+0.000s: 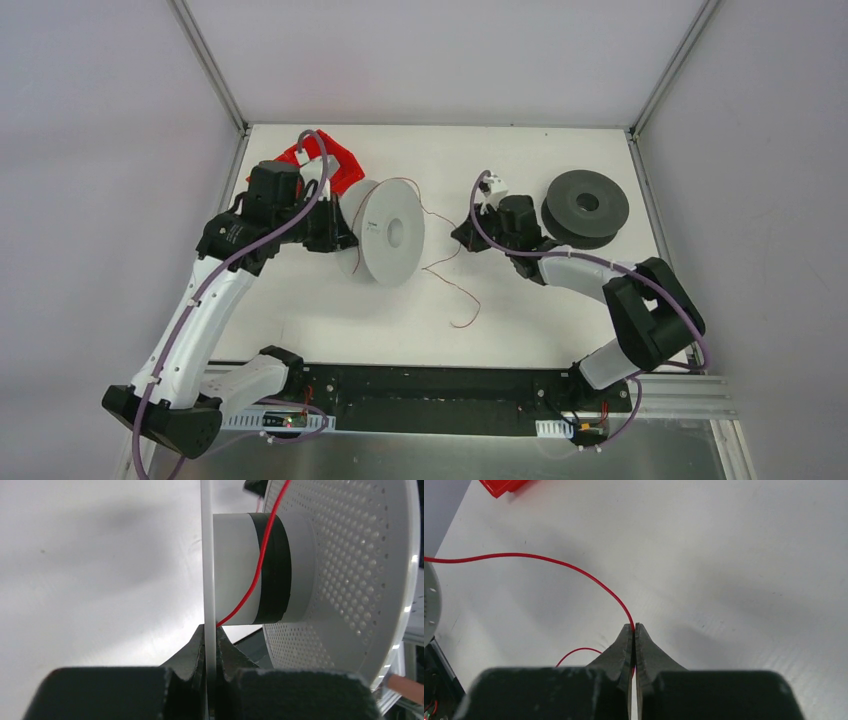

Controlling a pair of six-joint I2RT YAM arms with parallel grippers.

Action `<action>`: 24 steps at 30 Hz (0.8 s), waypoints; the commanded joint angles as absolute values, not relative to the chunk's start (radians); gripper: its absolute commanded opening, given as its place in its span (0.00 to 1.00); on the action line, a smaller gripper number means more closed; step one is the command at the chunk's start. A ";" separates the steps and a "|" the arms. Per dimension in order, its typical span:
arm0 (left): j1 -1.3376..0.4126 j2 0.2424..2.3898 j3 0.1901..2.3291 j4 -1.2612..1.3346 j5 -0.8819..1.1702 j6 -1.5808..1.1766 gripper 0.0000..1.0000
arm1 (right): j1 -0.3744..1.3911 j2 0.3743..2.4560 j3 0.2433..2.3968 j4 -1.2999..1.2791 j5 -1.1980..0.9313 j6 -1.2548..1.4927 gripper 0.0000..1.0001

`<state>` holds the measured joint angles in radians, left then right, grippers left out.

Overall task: Wrap the cables
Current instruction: Wrap the cable around the cable reel.

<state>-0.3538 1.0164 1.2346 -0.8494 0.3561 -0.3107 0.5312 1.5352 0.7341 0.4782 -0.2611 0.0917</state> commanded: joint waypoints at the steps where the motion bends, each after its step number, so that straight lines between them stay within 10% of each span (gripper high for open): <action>1: -0.312 1.013 1.298 -0.694 0.512 -0.405 0.00 | 0.579 1.486 0.739 0.450 -0.205 0.119 0.00; 24: -0.194 1.028 1.142 -0.456 0.295 -0.638 0.00 | 0.970 1.164 0.602 0.433 0.025 0.259 0.00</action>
